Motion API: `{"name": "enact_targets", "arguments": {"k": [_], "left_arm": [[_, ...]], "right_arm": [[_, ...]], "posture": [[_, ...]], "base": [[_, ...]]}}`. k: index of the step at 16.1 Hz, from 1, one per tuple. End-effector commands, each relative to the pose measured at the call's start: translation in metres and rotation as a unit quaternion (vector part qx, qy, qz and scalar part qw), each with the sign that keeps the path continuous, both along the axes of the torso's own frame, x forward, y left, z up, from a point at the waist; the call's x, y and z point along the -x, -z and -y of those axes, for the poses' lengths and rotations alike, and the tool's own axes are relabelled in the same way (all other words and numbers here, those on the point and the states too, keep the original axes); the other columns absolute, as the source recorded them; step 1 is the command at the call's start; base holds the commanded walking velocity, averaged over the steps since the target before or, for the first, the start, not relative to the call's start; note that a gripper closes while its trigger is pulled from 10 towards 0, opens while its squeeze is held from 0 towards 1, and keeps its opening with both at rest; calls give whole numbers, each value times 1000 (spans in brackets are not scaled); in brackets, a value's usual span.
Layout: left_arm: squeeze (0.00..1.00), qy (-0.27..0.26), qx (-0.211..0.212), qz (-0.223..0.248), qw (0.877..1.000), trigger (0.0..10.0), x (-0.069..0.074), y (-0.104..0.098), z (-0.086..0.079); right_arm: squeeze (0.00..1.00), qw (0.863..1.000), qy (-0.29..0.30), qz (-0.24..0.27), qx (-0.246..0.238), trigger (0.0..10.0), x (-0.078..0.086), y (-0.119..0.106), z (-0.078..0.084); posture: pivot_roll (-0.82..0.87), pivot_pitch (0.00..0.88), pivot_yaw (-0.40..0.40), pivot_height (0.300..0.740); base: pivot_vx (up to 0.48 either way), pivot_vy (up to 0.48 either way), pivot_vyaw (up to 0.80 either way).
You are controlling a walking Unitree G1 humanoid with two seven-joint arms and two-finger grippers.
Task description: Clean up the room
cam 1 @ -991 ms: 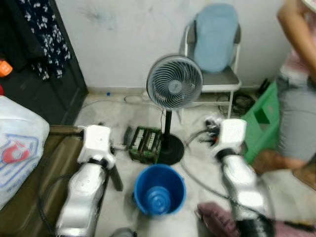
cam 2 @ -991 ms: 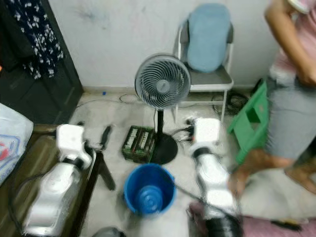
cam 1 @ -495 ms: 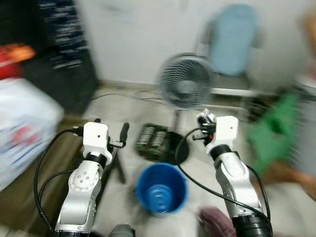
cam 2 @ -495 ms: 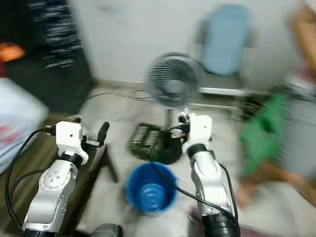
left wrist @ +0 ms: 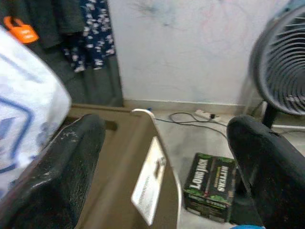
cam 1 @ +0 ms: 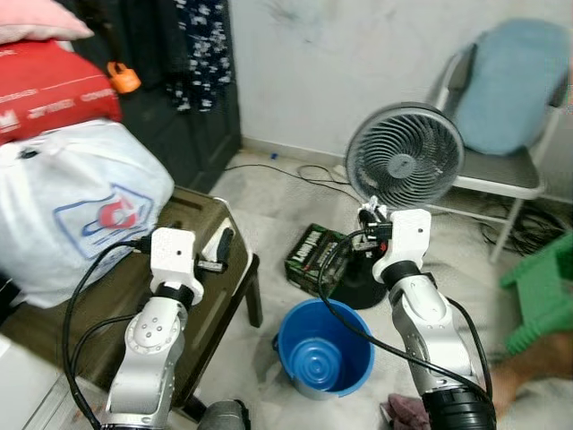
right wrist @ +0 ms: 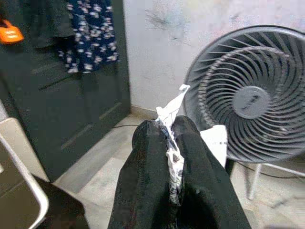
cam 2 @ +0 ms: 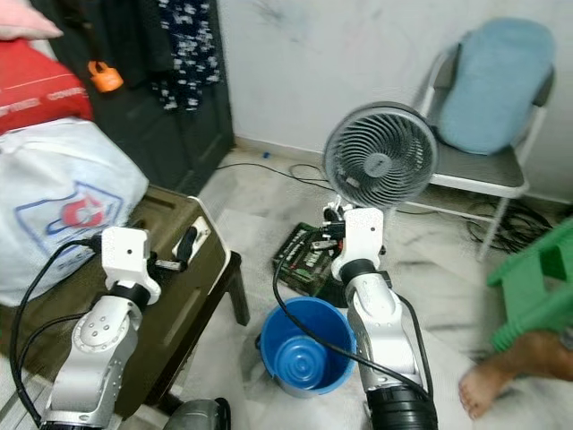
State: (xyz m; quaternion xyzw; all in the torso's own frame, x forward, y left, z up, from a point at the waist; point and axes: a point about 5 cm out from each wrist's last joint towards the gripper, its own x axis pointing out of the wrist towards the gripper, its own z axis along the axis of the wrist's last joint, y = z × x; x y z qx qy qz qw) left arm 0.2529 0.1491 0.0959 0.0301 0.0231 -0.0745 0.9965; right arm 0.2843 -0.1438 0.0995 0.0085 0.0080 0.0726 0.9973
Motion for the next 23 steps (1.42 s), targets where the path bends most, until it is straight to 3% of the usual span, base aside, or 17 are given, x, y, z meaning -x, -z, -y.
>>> {"name": "enact_targets", "arguments": {"k": [1, 6, 9, 11, 12, 16, 18, 23], "left_arm": [[0, 13, -9, 16, 1000, 10000, -2, -6, 2], [0, 81, -22, 34, 996, 10000, 4, -12, 11], [0, 151, -72, 50, 985, 10000, 24, -14, 12], [0, 154, -72, 45, 984, 10000, 30, -13, 10], [0, 179, -96, 51, 978, 10000, 36, -18, 8], [0, 203, -118, 58, 970, 10000, 43, -31, 2], [0, 213, -129, 46, 967, 10000, 53, -37, -5], [0, 210, -137, 27, 968, 10000, 64, -43, -12]], "right_arm": [[0, 1000, 8, 0, 1, 10000, -1, -1, 3], [0, 999, 30, -15, 13, 10000, 1, 5, 8], [0, 993, 64, -87, 43, 10000, 5, 28, 15], [0, 991, 77, -103, 42, 10000, 5, 31, 17], [0, 987, 85, -127, 54, 10000, 6, 38, 16], [0, 984, 96, -142, 58, 10000, 0, 45, 17], [0, 982, 87, -158, 55, 10000, -18, 50, 2], [0, 983, 72, -164, 49, 10000, -44, 49, -28]], "posture": [[38, 17, -12, 740], [41, 22, -5, 740], [71, 50, 18, 740], [79, 61, 26, 740], [112, 95, 50, 740], [158, 141, 86, 740], [205, 194, 110, 740], [262, 226, 114, 740]], "base": [[0, 0, 0], [0, 0, 0], [0, 0, 0], [0, 0, 0], [0, 0, 0], [0, 0, 0], [0, 0, 0], [0, 0, 0]]}}
